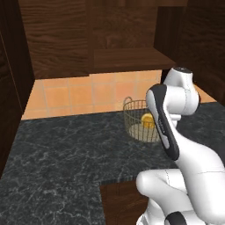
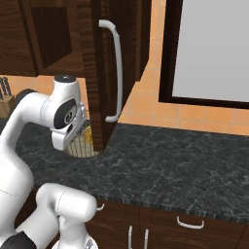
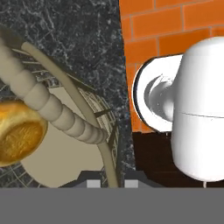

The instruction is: Open the cabinet, pick up the bread from the cabinet and place it in the basket. Then move the basket to the dining counter.

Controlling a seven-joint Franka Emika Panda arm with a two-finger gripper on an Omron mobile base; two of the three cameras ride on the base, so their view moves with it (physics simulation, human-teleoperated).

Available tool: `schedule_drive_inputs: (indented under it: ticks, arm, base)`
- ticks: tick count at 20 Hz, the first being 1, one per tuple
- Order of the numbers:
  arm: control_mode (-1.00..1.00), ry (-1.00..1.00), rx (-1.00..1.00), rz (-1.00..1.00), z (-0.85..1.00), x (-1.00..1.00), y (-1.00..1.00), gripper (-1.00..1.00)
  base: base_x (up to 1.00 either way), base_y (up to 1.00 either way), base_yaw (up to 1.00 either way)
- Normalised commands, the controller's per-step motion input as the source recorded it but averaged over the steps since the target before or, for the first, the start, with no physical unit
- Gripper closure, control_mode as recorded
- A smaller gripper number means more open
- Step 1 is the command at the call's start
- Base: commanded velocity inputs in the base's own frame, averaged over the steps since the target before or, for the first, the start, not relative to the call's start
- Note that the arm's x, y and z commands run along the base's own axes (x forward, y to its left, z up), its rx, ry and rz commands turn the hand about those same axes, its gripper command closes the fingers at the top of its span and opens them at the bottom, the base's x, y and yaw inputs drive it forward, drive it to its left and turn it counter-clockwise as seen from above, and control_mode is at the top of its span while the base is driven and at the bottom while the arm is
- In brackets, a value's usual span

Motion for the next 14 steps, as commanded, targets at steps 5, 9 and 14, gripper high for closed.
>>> schedule_drive_inputs:
  ticks: [5, 9, 14]
  arm:
    - [-1.00, -0.07, 0.02, -0.06, 0.55, -0.76, 0.00, 1.00]
    - [-1.00, -0.07, -0.01, -0.01, 0.29, -0.34, 0.01, 1.00]
    - [-1.00, -0.10, -0.11, 0.00, 0.01, -0.11, 0.00, 1.00]
  base:
    - [0.00, 0.00, 0.00]
    - [0.00, 0.00, 0.00]
    - [0.00, 0.00, 0.00]
